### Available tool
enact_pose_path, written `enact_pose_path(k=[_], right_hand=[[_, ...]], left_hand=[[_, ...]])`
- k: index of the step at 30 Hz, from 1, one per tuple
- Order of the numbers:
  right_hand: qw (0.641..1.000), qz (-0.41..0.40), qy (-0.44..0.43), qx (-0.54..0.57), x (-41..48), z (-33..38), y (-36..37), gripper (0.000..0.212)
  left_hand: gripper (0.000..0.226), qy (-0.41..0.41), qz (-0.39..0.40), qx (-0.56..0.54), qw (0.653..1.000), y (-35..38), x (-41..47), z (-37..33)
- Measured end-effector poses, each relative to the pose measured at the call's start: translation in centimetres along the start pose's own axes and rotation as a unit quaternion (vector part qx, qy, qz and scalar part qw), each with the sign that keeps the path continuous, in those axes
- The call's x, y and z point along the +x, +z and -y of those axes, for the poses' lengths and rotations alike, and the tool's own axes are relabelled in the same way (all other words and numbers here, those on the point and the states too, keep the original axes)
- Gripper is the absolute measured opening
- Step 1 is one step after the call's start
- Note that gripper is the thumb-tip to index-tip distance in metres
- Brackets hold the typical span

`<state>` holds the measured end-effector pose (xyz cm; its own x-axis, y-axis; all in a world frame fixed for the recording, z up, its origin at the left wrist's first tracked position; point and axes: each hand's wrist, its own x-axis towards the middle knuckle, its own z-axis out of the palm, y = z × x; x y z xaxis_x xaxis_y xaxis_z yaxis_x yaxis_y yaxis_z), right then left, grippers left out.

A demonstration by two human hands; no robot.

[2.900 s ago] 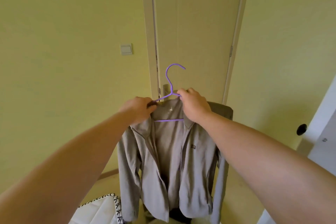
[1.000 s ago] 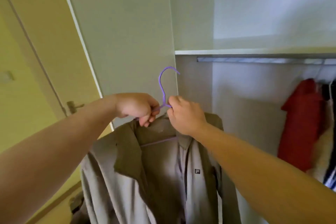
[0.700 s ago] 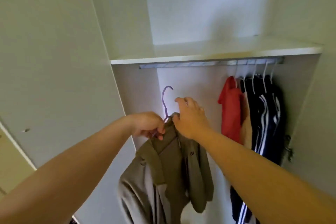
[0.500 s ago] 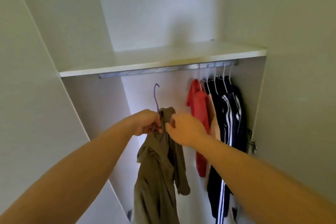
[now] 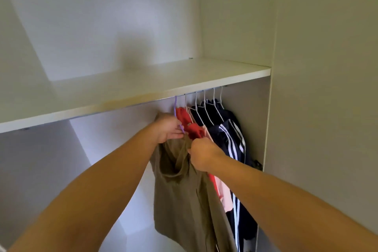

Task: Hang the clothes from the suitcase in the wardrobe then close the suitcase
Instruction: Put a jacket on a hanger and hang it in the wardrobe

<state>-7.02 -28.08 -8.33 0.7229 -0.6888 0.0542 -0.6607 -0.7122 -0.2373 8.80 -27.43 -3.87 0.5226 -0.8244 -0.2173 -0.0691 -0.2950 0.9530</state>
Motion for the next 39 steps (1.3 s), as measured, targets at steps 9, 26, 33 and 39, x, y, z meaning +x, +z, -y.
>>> enact_pose_path(k=[9,26,33,39], right_hand=[[0.997,-0.04,0.063,-0.001,7.6,0.4,1.8,0.025],[0.975,-0.192,0.097,0.047,9.2,-1.7,3.3,0.044],[0.941,-0.279,-0.055,0.183,4.5,0.6,3.2,0.038],[0.926,-0.217,-0.184,0.249,-2.7,6.8,5.8,0.034]], left_hand=[[0.018,0.024,-0.017,-0.028,0.999,-1.0,9.6,-0.2],[0.021,0.105,-0.136,0.149,0.974,-2.6,10.7,3.0],[0.011,0.2,-0.181,0.324,0.907,-6.3,-2.0,5.9],[0.014,0.209,-0.255,0.357,0.874,-8.8,-18.9,11.6]])
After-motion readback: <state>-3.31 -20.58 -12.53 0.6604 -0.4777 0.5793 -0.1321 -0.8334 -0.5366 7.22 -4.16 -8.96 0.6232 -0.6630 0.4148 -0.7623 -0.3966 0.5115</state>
